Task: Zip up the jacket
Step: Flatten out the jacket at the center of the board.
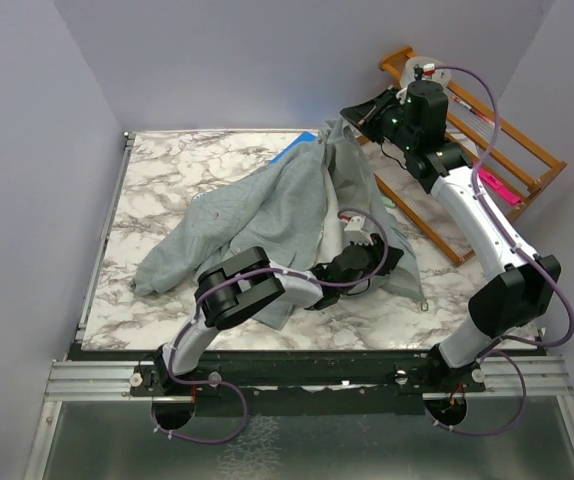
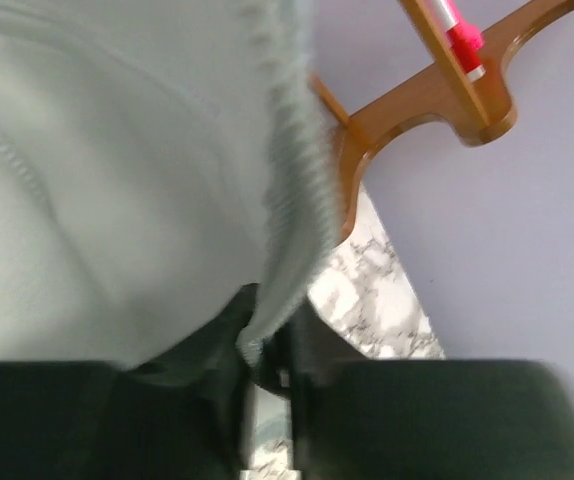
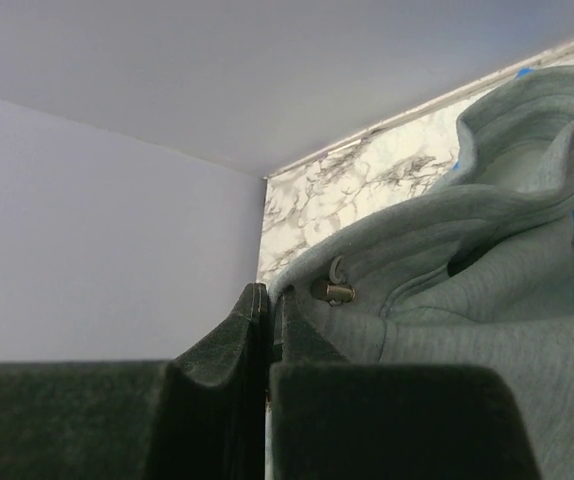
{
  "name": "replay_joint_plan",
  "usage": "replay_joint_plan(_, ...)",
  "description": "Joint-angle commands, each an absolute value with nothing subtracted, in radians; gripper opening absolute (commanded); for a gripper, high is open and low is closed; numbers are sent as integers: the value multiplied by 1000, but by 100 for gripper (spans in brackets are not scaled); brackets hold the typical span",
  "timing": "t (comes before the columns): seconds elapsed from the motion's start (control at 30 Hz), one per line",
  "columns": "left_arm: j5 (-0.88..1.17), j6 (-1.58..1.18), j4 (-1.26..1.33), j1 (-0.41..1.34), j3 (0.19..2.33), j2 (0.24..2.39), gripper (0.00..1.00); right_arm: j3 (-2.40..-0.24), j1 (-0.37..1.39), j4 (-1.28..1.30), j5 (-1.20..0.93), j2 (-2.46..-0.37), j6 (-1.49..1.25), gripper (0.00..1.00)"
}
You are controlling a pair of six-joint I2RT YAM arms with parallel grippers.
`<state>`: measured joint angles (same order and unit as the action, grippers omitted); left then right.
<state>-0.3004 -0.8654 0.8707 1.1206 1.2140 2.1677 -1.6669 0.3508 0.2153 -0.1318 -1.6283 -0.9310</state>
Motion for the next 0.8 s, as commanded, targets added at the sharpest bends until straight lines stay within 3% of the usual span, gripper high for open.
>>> replay_joint_plan(0.0, -258, -819, 837, 1101, 1135, 2073, 7, -1659, 355, 168, -59, -1554, -861, 0)
replay_joint_plan(0.03, -241, -815, 821, 1091, 1122, 2052, 0, -1656, 355, 170, -51, -1550, -846, 0)
replay_joint_plan(0.43, 128, -646, 315, 1051, 1059, 1670, 0, -1679, 351, 214, 80, -1567, -578, 0)
replay_joint_plan(0.6, 140, -591, 130, 1033, 983, 1580, 0, -1666, 345, 229, 90, -1594, -504, 0)
replay_joint_plan(0.77, 154, -595, 115, 952, 824, 1527, 0, -1640, 341, 225, 57, -1652, -467, 0)
